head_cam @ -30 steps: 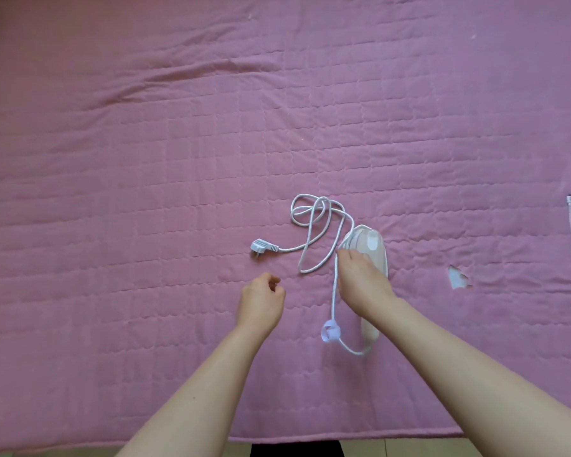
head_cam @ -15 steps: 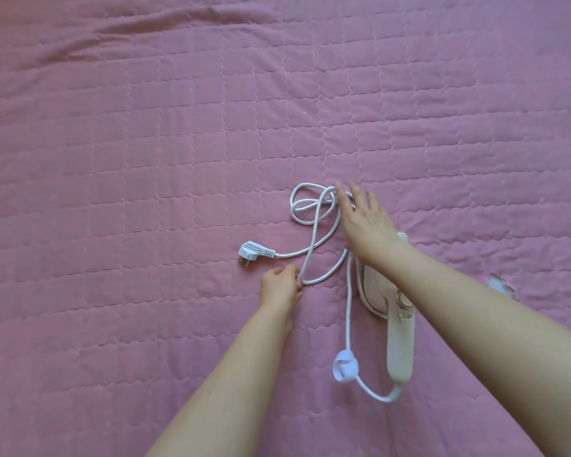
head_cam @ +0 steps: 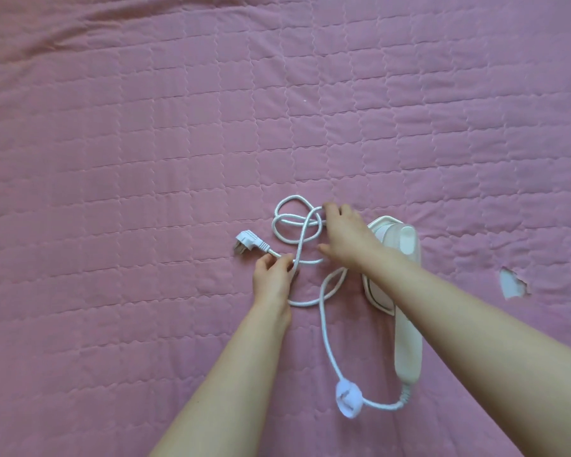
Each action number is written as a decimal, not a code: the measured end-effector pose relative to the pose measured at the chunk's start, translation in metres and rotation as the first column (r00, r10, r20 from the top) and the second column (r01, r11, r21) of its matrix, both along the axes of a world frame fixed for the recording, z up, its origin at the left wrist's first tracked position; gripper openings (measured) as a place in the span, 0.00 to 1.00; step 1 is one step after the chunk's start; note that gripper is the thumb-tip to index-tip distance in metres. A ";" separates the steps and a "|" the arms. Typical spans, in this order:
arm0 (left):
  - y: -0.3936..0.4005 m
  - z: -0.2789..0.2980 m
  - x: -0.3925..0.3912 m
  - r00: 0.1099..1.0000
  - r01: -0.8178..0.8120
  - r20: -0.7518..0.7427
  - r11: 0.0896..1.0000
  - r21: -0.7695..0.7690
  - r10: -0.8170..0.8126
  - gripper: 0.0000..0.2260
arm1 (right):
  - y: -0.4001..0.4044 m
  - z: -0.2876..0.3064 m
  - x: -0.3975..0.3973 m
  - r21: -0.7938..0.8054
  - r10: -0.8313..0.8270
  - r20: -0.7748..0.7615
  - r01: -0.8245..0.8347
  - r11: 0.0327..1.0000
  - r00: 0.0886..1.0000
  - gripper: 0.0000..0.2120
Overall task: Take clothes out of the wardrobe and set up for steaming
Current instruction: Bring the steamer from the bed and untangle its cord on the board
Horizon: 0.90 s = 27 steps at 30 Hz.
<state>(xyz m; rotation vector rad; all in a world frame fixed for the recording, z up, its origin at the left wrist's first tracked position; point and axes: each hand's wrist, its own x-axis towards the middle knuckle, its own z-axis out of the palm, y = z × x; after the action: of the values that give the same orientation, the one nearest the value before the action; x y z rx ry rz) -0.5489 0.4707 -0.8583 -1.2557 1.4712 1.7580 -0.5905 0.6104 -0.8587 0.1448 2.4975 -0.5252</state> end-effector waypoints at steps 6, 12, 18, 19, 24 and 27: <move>-0.024 0.004 0.014 0.964 0.256 -0.011 0.938 -0.233 -0.266 0.22 | -0.022 -0.008 0.051 -0.124 -0.153 0.033 0.156 0.980 0.988 0.19; -0.037 0.000 0.019 0.859 0.497 0.038 0.814 -0.300 -0.510 0.25 | -0.036 -0.011 0.096 -0.179 -0.285 0.119 0.303 0.936 0.951 0.16; -0.027 -0.002 0.021 0.943 0.319 -0.034 0.926 -0.202 -0.332 0.29 | -0.056 -0.006 0.117 -0.291 -0.294 0.137 0.322 0.901 0.946 0.22; -0.024 -0.003 0.022 0.952 0.298 -0.009 0.933 -0.202 -0.306 0.31 | -0.059 -0.004 0.119 -0.314 -0.296 0.142 0.326 0.891 0.945 0.22; -0.019 -0.015 0.024 0.975 0.223 0.049 0.948 -0.227 -0.217 0.31 | -0.060 -0.001 0.127 -0.364 -0.308 0.133 0.336 0.869 0.942 0.25; -0.017 -0.018 0.024 0.952 0.305 0.058 0.912 -0.275 -0.301 0.33 | -0.057 0.001 0.129 -0.384 -0.288 0.117 0.310 0.869 0.951 0.25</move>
<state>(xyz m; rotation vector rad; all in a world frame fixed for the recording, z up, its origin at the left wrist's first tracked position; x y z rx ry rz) -0.5250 0.4533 -0.8760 -1.0943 1.8459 1.3682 -0.4613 0.5538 -0.8579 0.3851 2.2666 -1.1324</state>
